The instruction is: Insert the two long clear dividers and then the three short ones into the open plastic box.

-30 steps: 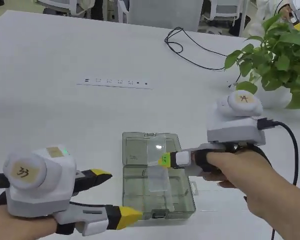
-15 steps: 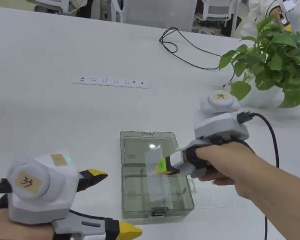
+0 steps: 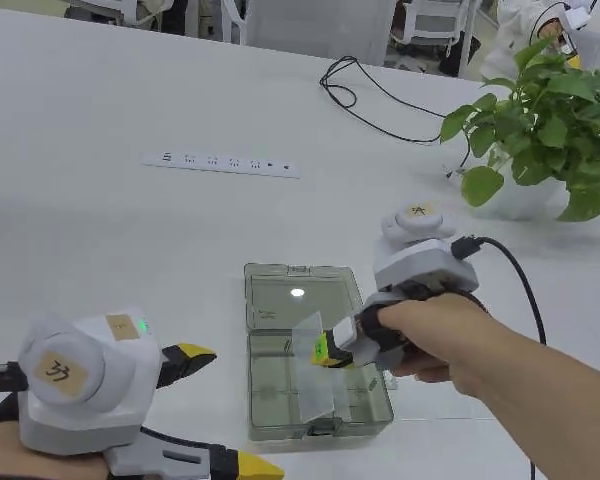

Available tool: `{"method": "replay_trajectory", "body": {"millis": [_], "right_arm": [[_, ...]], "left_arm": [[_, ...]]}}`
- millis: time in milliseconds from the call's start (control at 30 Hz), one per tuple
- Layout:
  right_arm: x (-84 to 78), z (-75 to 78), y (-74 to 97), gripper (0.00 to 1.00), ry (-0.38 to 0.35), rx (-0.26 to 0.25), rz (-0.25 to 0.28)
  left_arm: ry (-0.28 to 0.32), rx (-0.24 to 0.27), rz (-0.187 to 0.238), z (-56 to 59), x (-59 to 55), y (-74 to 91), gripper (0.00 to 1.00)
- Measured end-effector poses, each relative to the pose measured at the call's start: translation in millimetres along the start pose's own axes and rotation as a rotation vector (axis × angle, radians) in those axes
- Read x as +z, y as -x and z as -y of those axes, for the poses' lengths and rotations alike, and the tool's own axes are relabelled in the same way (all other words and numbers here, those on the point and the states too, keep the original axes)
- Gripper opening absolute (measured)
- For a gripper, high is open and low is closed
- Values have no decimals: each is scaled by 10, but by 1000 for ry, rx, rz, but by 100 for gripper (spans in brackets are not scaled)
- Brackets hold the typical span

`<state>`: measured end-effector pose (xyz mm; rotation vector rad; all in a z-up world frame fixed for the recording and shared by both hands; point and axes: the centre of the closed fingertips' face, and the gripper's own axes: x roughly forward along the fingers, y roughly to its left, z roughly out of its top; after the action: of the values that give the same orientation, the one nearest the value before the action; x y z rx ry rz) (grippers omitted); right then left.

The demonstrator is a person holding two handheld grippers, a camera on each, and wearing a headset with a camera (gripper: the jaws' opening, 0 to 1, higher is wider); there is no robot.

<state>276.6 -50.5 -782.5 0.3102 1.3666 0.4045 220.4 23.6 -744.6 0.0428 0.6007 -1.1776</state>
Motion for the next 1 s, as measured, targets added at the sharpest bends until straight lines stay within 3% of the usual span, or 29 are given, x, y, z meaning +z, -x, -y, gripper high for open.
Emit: {"method": "replay_trajectory", "body": {"millis": [400, 1000], "right_arm": [[-19, 4, -94, 7, 22, -27, -28], [-7, 43, -127, 7, 65, -54, -27]], "left_arm": [[19, -9, 20, 0, 2, -15, 86], [22, -14, 28, 26, 31, -35, 86]]}}
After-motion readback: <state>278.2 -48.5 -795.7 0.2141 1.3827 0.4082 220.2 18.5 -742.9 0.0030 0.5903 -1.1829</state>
